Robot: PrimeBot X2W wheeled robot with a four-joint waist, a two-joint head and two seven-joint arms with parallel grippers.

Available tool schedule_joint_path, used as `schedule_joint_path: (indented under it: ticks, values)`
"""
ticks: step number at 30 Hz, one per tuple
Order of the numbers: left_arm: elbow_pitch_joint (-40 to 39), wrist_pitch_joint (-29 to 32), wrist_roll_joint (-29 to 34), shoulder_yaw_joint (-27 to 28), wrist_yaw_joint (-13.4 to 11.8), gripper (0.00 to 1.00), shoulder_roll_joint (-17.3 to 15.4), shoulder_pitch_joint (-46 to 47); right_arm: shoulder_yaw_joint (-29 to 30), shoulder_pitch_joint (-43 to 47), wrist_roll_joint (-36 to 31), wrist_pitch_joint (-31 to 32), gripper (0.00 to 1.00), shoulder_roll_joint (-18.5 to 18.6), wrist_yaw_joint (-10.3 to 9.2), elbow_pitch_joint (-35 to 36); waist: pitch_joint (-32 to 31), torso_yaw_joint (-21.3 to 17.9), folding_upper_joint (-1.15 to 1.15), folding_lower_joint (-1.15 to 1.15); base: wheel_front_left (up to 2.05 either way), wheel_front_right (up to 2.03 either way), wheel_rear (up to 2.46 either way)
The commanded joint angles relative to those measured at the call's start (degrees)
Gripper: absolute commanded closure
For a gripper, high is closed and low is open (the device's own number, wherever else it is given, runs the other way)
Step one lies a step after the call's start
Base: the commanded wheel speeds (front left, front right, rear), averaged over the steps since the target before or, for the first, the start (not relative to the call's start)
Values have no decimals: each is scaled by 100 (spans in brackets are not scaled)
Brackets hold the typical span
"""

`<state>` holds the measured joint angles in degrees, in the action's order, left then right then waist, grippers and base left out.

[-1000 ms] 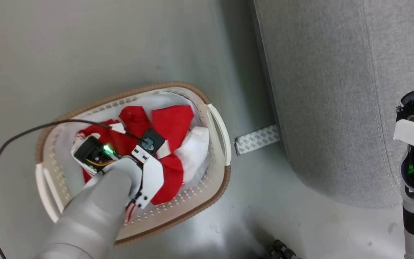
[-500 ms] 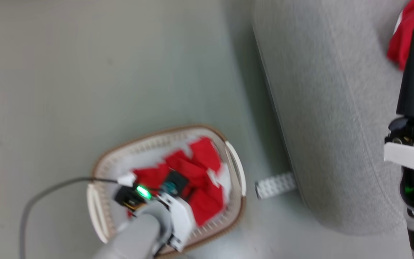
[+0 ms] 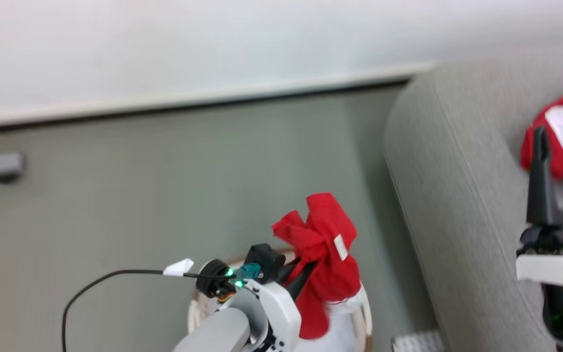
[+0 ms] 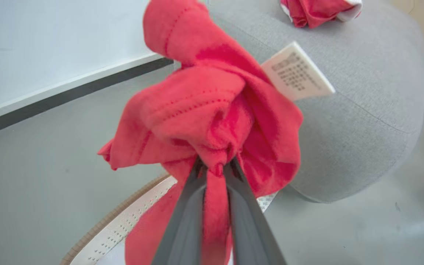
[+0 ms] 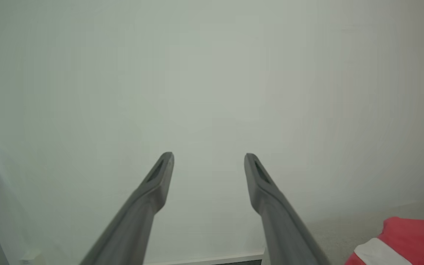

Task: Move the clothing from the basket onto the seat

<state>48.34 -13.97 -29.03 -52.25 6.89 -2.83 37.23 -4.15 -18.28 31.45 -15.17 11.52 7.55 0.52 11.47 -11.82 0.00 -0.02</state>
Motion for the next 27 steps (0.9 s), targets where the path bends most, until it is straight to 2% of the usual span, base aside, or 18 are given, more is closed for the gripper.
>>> schedule_joint_path:
  ticks: [1, 4, 10, 18, 27]
  values:
    - [-51, -46, -71, 12, -35, 100, -13, -45, -6, 118, 12, 5, 0, 39, -13, -17, -496, 335, 0, 2, 0, 0, 0]
    - [-258, -76, -281, 27, -105, 100, -13, 30, -45, 340, 56, 5, 0, 15, -13, -37, -754, 418, 0, 2, 0, 0, 0]
    - [-620, -113, -186, 138, -370, 100, -16, 311, -274, 713, 140, 5, 0, -2, -13, -77, -1143, 541, 0, 2, 0, 0, 0]
    - [-1293, -111, -274, 471, -532, 100, -154, 665, -661, 955, 134, 5, 0, -35, -13, -251, -1343, 670, 0, 2, 0, 0, 0]
    - [-1882, 126, -321, 512, -677, 100, -300, 723, -943, 1020, 154, 5, 0, -69, -13, -477, -1390, 765, 0, 2, 0, 0, 0]
